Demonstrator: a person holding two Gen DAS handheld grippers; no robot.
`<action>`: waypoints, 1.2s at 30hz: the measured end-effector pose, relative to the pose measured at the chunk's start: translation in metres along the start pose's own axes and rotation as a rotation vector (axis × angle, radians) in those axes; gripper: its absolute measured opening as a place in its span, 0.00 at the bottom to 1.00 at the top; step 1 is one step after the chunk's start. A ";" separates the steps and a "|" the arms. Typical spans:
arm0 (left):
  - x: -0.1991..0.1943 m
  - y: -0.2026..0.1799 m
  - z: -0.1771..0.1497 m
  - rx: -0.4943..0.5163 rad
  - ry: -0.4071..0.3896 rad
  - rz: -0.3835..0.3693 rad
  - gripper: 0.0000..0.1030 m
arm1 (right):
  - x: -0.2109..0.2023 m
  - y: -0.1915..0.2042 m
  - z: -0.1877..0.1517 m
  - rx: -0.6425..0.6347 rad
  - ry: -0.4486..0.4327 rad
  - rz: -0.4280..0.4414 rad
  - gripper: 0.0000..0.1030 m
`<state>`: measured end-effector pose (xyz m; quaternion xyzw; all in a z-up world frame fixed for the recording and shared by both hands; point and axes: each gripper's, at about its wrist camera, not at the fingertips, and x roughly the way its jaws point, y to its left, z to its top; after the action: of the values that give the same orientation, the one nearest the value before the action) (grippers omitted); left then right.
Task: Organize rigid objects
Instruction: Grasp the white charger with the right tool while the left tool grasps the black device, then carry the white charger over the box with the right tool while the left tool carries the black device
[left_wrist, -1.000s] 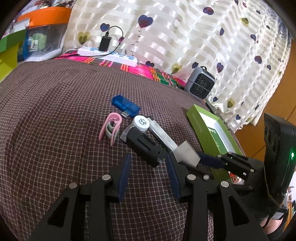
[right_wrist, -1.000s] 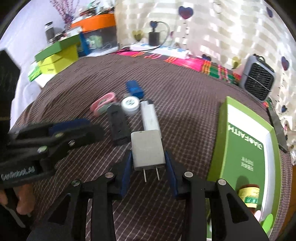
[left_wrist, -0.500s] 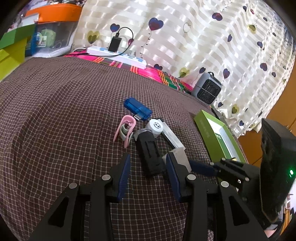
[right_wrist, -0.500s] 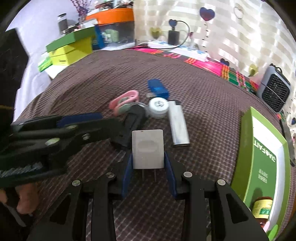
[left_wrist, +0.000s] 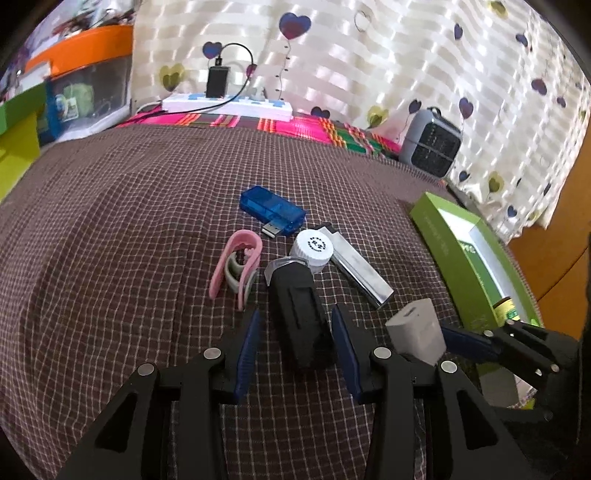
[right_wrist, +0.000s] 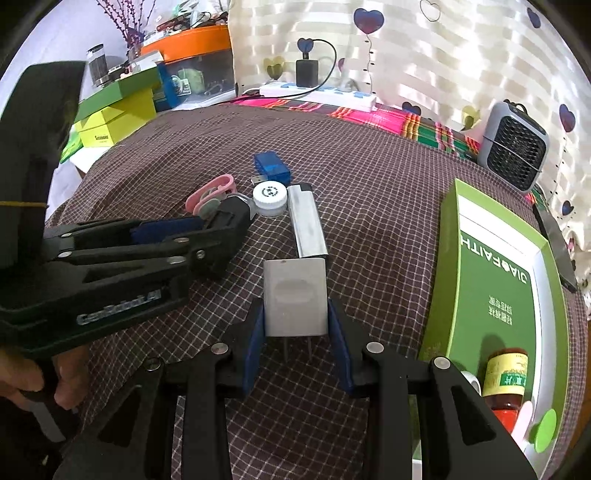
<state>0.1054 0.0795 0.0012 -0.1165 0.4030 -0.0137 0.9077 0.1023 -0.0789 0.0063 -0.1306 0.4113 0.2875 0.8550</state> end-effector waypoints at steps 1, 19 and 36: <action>0.001 -0.002 0.001 0.009 0.002 0.009 0.33 | 0.000 0.000 -0.001 0.002 0.001 0.001 0.34; -0.019 0.001 -0.023 0.058 0.021 -0.003 0.26 | 0.002 0.013 -0.003 -0.047 0.041 0.002 0.34; -0.034 -0.009 -0.027 0.092 -0.024 -0.015 0.26 | -0.020 0.013 -0.005 -0.016 -0.035 0.012 0.33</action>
<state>0.0631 0.0690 0.0101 -0.0777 0.3903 -0.0379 0.9166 0.0815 -0.0789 0.0187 -0.1297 0.3946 0.2981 0.8594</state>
